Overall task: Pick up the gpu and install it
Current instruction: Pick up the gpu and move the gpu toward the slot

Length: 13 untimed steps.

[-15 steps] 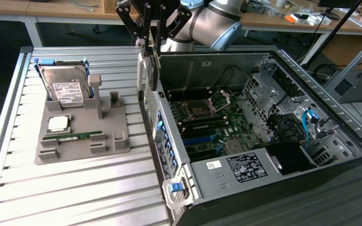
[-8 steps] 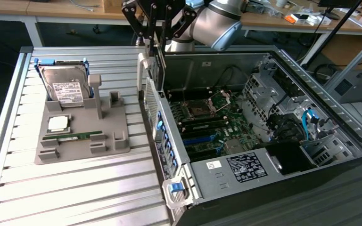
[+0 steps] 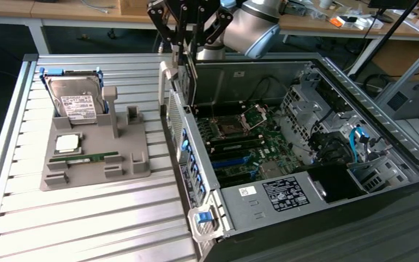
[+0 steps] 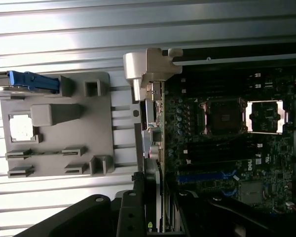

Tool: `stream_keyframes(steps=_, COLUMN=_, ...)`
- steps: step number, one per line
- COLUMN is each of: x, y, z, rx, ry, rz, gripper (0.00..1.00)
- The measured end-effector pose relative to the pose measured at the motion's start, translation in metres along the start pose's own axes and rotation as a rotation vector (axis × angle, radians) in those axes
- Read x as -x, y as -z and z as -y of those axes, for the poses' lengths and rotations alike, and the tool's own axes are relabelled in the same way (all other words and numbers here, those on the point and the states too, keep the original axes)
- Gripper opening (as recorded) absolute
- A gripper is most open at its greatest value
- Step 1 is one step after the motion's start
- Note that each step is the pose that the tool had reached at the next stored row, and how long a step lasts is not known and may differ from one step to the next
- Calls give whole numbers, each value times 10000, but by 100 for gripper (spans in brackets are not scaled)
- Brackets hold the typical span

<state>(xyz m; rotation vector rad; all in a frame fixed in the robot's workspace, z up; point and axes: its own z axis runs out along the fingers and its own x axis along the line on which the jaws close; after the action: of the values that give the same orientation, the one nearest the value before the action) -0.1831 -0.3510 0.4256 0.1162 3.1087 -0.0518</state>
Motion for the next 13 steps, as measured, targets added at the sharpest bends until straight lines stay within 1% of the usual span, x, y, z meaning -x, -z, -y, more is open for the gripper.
stream_keyframes(steps=4, x=37, y=-2, z=-3, rx=-3, ry=0, rz=0, gripper=27)
stream_keyframes(steps=10, x=141, y=-6, z=-11, rx=-12, ry=0, rz=1, gripper=27)
stream_keyframes(steps=13, x=173, y=-8, z=-13, rx=-15, ry=0, rz=1, gripper=27)
